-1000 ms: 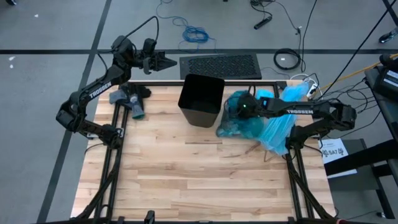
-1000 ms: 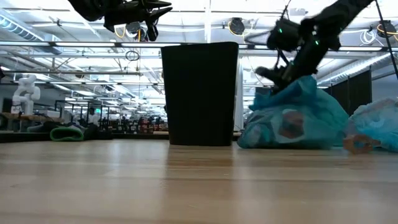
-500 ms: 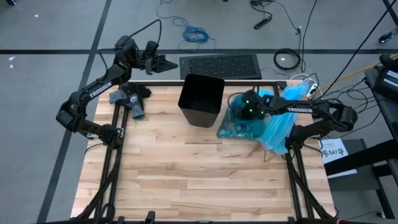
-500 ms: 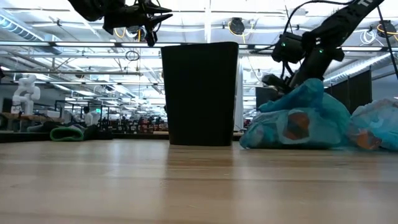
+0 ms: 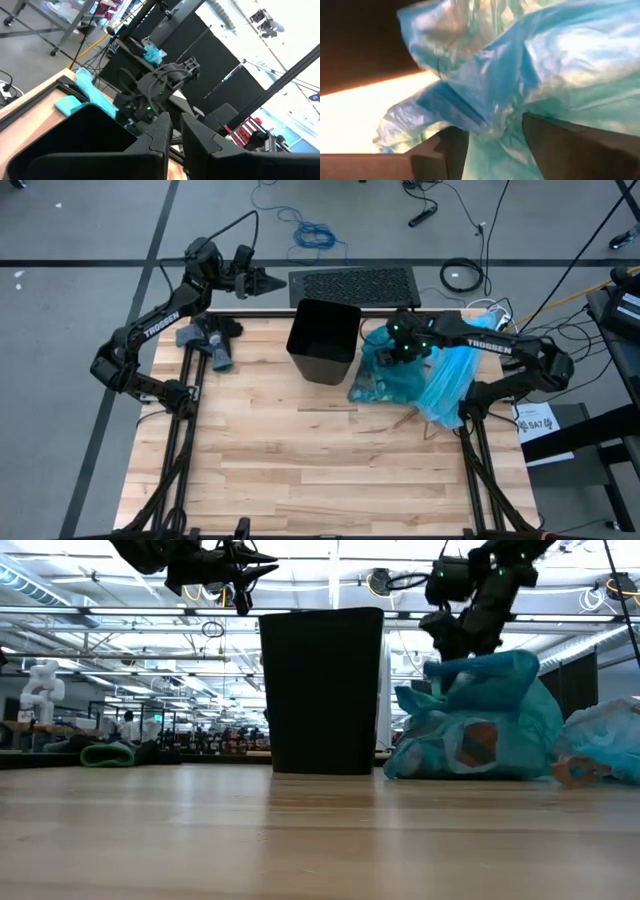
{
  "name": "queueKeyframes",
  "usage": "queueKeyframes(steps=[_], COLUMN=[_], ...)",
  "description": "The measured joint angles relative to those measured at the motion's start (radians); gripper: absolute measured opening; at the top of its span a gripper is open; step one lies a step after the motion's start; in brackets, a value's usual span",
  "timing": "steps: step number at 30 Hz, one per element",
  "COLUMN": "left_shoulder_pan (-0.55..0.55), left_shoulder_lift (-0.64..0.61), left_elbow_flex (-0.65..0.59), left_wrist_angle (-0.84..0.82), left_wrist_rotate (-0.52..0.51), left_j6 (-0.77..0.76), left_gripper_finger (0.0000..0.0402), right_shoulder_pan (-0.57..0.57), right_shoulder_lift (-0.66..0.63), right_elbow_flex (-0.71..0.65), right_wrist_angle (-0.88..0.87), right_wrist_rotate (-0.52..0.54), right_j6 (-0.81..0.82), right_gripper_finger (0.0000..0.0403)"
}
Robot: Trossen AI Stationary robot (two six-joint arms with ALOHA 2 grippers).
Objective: Place trash/remove bag and relplace
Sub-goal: Remove the blue trash bag from the trash bin, then insert the light blue trash bag into the bin
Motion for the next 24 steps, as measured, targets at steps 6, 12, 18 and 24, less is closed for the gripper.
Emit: queueKeyframes(steps=[6, 12, 18, 24], left_shoulder_pan=[0.0, 0.0, 0.0, 0.0], left_shoulder_lift=[0.0, 0.0, 0.0, 0.0], left_elbow_flex=[0.0, 0.0, 0.0, 0.0], left_wrist_angle=[0.0, -0.003, -0.01, -0.009], left_wrist_rotate=[-0.028, -0.047, -0.056, -0.056], left_j6=[0.004, 0.026, 0.031, 0.03], left_gripper_finger=[0.0045, 0.0044, 0.0044, 0.0044], right_shoulder_pan=[0.0, 0.0, 0.0, 0.01], right_shoulder_lift=[0.0, 0.0, 0.0, 0.0], right_elbow_flex=[0.14, 0.279, 0.349, 0.309], right_wrist_angle=[-0.197, -0.349, -0.358, -0.196], right_wrist_rotate=[0.004, 0.009, 0.071, 0.263], right_j6=[-0.039, -0.042, -0.106, -0.165], right_gripper_finger=[0.0185, 0.0176, 0.0162, 0.0052])
